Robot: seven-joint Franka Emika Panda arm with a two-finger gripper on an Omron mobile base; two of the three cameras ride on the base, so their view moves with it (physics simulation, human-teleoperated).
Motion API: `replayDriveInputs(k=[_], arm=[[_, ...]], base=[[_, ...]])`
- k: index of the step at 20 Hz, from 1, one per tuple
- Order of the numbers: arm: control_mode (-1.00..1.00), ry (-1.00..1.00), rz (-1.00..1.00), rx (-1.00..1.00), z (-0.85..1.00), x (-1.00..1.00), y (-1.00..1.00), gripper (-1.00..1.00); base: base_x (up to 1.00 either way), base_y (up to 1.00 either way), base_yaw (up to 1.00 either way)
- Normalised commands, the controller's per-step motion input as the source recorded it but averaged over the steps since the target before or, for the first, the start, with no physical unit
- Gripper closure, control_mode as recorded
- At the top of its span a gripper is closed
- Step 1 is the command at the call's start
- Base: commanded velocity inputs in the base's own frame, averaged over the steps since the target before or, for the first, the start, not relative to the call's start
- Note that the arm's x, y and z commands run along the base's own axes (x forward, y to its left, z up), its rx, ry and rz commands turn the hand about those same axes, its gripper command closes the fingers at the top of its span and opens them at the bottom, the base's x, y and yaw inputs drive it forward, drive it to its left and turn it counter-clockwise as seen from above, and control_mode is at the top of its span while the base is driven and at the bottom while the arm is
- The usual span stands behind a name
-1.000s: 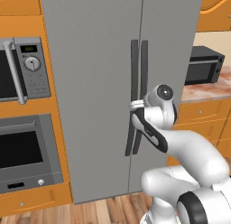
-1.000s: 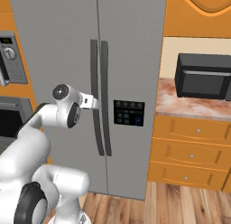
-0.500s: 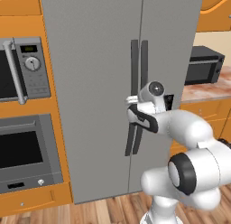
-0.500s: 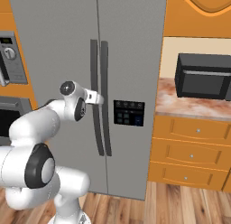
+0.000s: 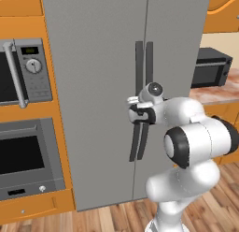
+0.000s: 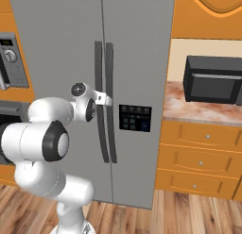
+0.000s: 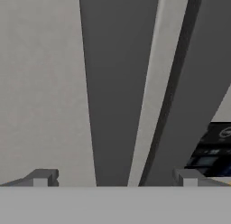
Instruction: Retrieve the fish from the fridge and place it on the saucepan with marinade on the stove.
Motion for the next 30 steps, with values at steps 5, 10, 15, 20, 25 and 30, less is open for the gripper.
replayDriveInputs(k=[5,10,15,20,25,30], arm=[[-1.0,0.02,0.0,0.0,-0.28,0.6,0.0,-1.0],[-1.0,0.0,0.0,0.0,-0.32,0.73,0.0,-1.0],[-1.0,0.0,0.0,0.0,-0.36,0.46,0.05,-1.0],[-1.0,0.01,0.0,-0.06,-0.24,0.0,0.08,-1.0],[-1.0,-0.05,0.01,-0.05,-0.53,-0.03,0.23,-1.0],[-1.0,-0.31,0.01,-0.02,-0.51,0.01,0.01,-1.0]], base=[[0.0,0.0,0.0],[0.0,0.0,0.0],[0.0,0.0,0.0],[0.0,0.0,0.0],[0.0,0.0,0.0],[0.0,0.0,0.0]])
